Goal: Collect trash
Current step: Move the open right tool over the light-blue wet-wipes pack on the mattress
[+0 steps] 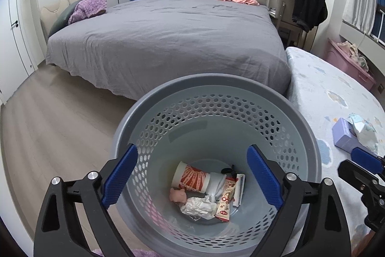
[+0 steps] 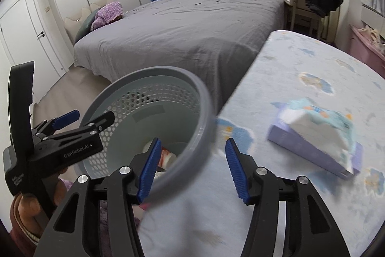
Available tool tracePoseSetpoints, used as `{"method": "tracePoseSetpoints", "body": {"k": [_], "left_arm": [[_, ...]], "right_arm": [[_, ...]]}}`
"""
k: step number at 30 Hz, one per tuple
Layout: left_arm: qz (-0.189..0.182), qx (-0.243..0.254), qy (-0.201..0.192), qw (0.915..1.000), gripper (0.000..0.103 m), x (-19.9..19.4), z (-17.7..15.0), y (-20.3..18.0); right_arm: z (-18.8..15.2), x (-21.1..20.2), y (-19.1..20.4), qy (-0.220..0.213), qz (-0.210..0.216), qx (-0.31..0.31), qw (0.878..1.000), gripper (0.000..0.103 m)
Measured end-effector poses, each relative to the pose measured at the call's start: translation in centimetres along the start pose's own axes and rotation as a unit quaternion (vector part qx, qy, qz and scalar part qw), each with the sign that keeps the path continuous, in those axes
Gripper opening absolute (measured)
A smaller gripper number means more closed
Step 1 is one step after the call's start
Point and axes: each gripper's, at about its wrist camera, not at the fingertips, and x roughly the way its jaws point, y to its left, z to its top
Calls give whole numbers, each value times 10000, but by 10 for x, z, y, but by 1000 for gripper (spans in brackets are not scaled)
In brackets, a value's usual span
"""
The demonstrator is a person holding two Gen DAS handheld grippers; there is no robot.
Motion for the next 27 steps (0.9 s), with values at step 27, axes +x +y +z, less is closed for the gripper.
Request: {"method": "tracePoseSetpoints", "body": {"k": [27], "left_arm": [[-74, 227, -118, 9996, 96, -12, -3, -58]], "right_arm": [[19, -52, -119, 135, -696, -747, 9947, 70]]}}
